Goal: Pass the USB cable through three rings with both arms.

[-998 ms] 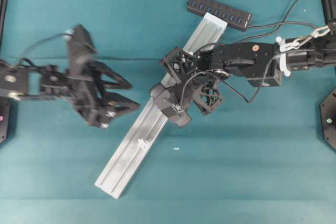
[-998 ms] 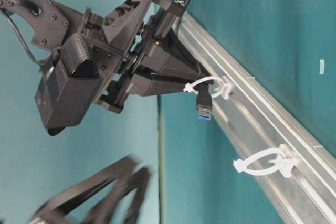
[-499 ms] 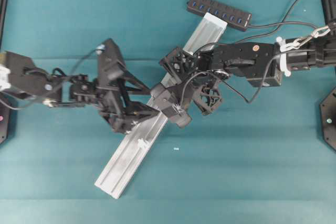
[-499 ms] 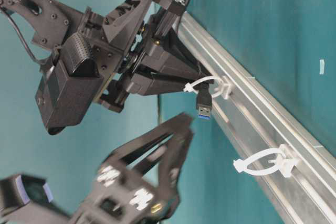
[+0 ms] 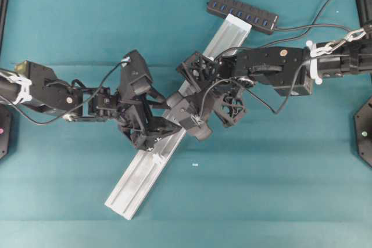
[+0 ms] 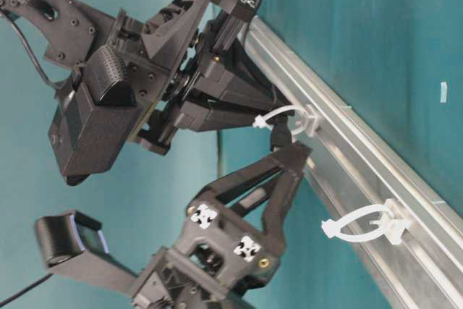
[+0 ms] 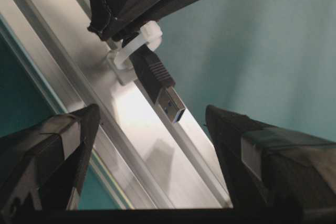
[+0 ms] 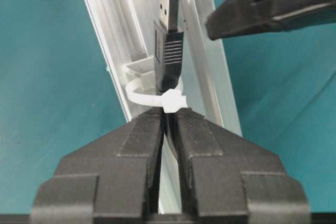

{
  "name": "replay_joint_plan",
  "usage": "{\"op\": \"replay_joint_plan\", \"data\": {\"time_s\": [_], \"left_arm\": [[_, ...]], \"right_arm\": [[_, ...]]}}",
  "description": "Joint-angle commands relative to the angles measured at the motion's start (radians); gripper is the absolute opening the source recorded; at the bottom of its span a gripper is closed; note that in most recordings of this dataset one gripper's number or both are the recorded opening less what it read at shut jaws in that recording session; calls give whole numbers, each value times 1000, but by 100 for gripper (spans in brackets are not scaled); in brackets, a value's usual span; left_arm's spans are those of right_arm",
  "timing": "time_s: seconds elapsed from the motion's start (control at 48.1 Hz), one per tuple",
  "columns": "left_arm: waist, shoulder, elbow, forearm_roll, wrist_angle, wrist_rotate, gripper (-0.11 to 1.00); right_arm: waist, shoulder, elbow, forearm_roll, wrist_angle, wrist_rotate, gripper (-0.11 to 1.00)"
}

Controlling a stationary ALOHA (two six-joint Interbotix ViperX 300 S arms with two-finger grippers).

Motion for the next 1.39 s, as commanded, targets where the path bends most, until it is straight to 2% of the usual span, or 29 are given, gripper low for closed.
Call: {"op": "replay_joint_plan", "data": {"time_s": [0.0,0.312,0.478,0.686,0.936,1.372], "left_arm": [[6,0,-17,2,-21,2,88],[23,5,-31,2,-34,3,88],[25,5,-32,2,-38,3,83],[25,6,-38,2,-64,5,64],[18,8,-41,3,-67,3,20],[18,6,-41,2,-51,3,15]], "right_arm": [[0,0,-3,3,-5,15,10],[0,0,-3,3,-8,14,10],[0,-2,-5,3,-9,14,10],[0,-2,-3,3,-12,14,10],[-2,-2,-3,3,-9,14,10],[-3,0,-5,3,-15,12,10]]}}
